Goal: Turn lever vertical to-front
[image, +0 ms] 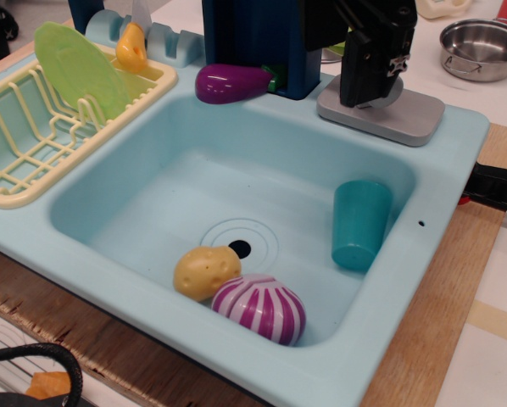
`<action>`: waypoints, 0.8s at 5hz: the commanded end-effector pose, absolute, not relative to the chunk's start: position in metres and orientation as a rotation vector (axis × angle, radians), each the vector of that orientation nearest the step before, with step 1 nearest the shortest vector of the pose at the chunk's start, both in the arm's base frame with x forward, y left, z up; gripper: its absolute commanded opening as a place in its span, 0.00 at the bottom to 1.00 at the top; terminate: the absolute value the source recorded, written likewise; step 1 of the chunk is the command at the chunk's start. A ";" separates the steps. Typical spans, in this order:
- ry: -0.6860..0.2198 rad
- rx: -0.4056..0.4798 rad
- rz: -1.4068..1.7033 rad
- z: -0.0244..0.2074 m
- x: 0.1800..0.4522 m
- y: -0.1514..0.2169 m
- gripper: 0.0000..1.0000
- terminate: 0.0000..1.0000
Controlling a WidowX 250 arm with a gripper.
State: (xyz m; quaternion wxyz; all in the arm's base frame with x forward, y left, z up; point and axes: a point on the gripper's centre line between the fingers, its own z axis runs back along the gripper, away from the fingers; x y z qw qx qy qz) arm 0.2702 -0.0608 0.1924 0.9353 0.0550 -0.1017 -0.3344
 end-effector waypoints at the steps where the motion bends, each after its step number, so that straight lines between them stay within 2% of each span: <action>1: -0.208 0.113 -0.684 0.192 0.270 -0.061 1.00 0.00; 2: -0.284 0.172 -0.686 0.200 0.280 -0.064 1.00 0.00; 4: -0.393 0.219 -0.689 0.212 0.297 -0.076 1.00 0.00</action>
